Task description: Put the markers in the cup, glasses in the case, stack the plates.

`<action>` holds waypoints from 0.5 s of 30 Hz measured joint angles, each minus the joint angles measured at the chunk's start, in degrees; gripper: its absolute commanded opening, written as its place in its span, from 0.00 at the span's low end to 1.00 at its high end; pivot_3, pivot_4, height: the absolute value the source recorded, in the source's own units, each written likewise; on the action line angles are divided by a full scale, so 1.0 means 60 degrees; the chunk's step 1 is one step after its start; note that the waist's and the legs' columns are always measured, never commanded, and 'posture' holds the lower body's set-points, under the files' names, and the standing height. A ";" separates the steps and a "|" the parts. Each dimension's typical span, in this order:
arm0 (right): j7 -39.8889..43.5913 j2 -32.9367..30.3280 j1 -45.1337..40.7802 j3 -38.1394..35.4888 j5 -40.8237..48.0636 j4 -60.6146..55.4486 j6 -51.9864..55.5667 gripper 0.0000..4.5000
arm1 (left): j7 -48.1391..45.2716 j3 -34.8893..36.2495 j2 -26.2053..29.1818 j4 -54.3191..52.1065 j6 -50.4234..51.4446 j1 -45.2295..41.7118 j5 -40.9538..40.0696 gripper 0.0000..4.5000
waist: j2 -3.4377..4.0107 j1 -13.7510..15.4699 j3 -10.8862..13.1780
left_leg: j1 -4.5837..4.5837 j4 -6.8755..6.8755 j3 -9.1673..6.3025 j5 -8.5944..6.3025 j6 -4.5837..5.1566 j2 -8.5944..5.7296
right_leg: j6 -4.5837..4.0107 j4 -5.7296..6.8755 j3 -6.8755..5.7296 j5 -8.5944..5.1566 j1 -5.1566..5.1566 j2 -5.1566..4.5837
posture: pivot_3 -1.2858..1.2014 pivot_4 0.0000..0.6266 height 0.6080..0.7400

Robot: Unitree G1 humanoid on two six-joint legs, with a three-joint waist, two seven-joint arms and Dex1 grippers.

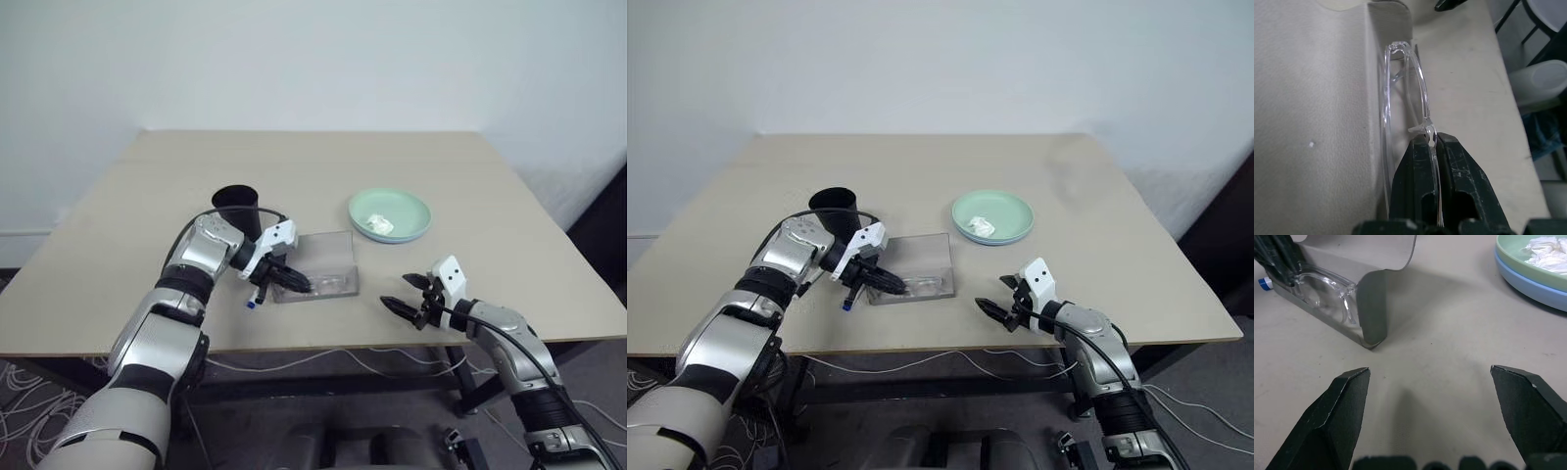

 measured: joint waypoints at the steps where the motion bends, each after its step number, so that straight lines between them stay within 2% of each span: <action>1: 0.0000 0.0002 -0.0002 0.0002 -0.0001 0.0002 -0.0001 0.95 | -0.0003 -0.0218 0.0132 -0.0320 0.0164 0.0100 -0.0230 0.01 | 0.0000 0.0000 0.0000 | 0.0000 0.0000 0.0000 -0.0001 0.0000 0.0000 | 0.0000 0.0000 0.0001 0.0000 -0.0001 0.0000 | 0.52 0.00 1.00; 10: 0.0001 0.0020 -0.0029 0.0025 -0.0006 0.0022 -0.0004 0.95 | -0.0106 -0.1504 0.0806 -0.2138 0.1467 0.0595 -0.1861 0.01 | 0.0001 0.0004 0.0001 | 0.0000 -0.0002 0.0000 0.0000 -0.0001 -0.0001 | -0.0002 0.0003 0.0002 -0.0001 -0.0002 0.0001 | 0.52 0.00 1.00; 15: 0.0001 0.0025 -0.0036 0.0050 -0.0010 0.0152 -0.0027 0.95 | -0.0068 -0.1373 0.0635 -0.2053 0.1111 0.0601 -0.1670 0.01 | 0.0002 0.0019 0.0000 | 0.0001 -0.0002 0.0001 0.0001 -0.0003 -0.0001 | -0.0003 0.0002 -0.0002 -0.0001 -0.0003 0.0003 | 0.52 0.00 1.00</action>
